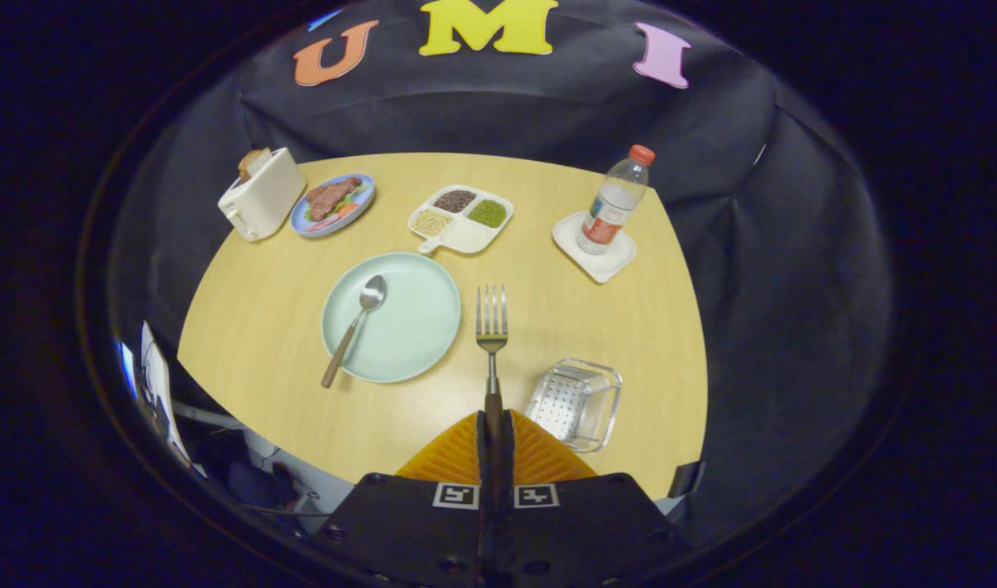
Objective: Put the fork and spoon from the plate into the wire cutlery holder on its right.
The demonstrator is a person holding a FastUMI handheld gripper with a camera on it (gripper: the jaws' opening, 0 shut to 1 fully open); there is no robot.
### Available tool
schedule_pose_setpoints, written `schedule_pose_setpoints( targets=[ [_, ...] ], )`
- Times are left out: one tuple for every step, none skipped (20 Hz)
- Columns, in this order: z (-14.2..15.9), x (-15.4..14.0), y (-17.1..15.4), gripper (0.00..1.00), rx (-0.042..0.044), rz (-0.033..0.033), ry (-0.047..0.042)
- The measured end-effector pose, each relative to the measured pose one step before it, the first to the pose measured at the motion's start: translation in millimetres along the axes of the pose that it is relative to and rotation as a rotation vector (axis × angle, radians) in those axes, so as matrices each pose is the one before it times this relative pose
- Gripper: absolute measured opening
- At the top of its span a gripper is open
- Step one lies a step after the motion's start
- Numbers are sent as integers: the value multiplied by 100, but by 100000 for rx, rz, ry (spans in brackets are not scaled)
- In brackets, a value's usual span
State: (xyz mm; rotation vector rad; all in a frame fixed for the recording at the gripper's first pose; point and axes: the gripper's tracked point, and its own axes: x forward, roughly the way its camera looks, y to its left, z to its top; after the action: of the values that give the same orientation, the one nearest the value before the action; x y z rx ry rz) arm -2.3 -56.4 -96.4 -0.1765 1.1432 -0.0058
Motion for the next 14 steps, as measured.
schedule_pose_setpoints(
  targets=[
    [-644, -499, -1191, 1, 681, -1331, 1574],
    [-806, -227, -1139, 1, 324, -655, 1902],
    [-1051, 32, -1272, 1, 250, -1989, 2401],
    [-908, 209, -1207, 1, -268, -2495, 2151],
    [-966, 272, -869, 1, -669, -2282, 2786],
    [-892, 166, -402, 1, -328, 45, 3553],
    [-154, -7, -256, 1, 844, 1435, 2079],
    [10, 83, 1, 1, 120, 1127, 1033],
    [-27, 388, -52, 1, -817, 156, 578],
    [-130, 373, -73, 1, -1027, -25, 1887],
    [-422, 281, -4, 1, -295, 460, 2894],
    [-381, 226, 13, 1, -26, 445, 2971],
    [-41, 105, -73, 1, 2, -202, 1671],
    [251, 262, 87, 1, -345, -292, 719]
  ],
)
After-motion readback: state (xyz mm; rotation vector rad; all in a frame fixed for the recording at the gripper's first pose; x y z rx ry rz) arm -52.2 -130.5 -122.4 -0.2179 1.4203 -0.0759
